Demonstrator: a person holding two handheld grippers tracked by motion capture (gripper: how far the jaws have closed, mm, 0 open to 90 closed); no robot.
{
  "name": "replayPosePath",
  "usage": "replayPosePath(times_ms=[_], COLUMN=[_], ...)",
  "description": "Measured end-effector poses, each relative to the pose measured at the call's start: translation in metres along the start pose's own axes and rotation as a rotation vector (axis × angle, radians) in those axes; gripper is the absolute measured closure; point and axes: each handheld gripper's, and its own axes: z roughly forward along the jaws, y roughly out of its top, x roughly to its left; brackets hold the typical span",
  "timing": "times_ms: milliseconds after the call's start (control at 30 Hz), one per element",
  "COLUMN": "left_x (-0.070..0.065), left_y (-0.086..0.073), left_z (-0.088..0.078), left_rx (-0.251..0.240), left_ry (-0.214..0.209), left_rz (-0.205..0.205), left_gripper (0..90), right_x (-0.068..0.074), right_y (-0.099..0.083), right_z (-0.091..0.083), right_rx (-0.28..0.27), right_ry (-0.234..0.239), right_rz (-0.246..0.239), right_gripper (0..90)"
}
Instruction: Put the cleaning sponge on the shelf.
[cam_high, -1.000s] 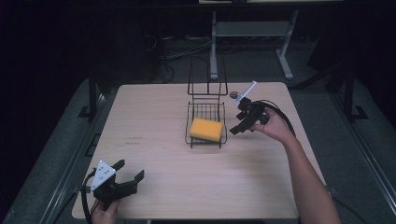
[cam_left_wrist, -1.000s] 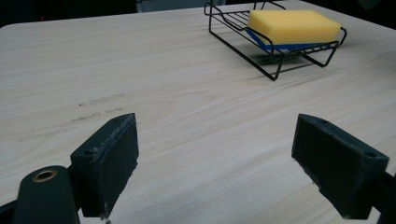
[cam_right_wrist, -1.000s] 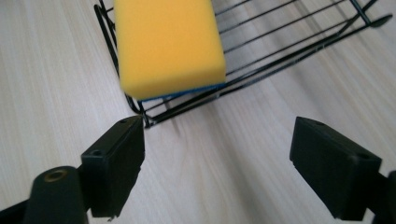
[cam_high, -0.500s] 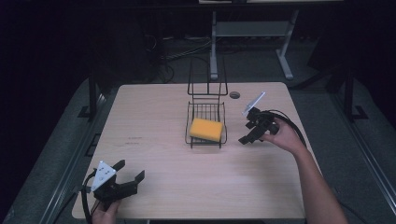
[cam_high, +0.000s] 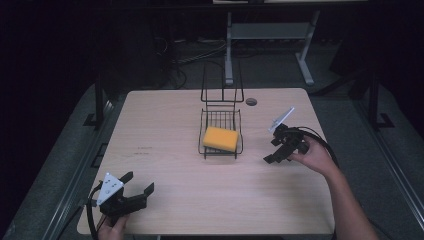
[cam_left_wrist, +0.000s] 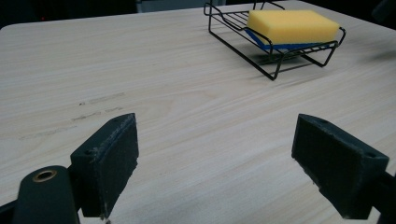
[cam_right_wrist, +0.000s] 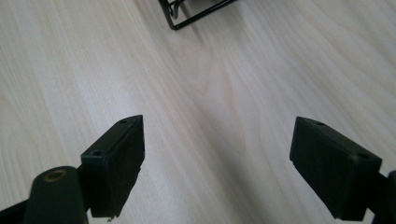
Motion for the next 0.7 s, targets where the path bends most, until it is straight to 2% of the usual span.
replayPosePath(times_ms=[233, 700], left_x=[0.0, -0.002], left_y=[0.0, 0.0], left_z=[0.001, 0.003], left_rx=[0.004, 0.008], left_ry=[-0.001, -0.006], left_rz=[0.004, 0.012], left_gripper=[14.1, 14.0], right_x=[0.005, 0.018], right_y=[-0.011, -0.033], right_z=[-0.003, 0.004], right_rx=[-0.013, 0.005], right_ry=[0.002, -0.012], right_rz=[0.007, 0.003], right_gripper=[17.5, 17.0])
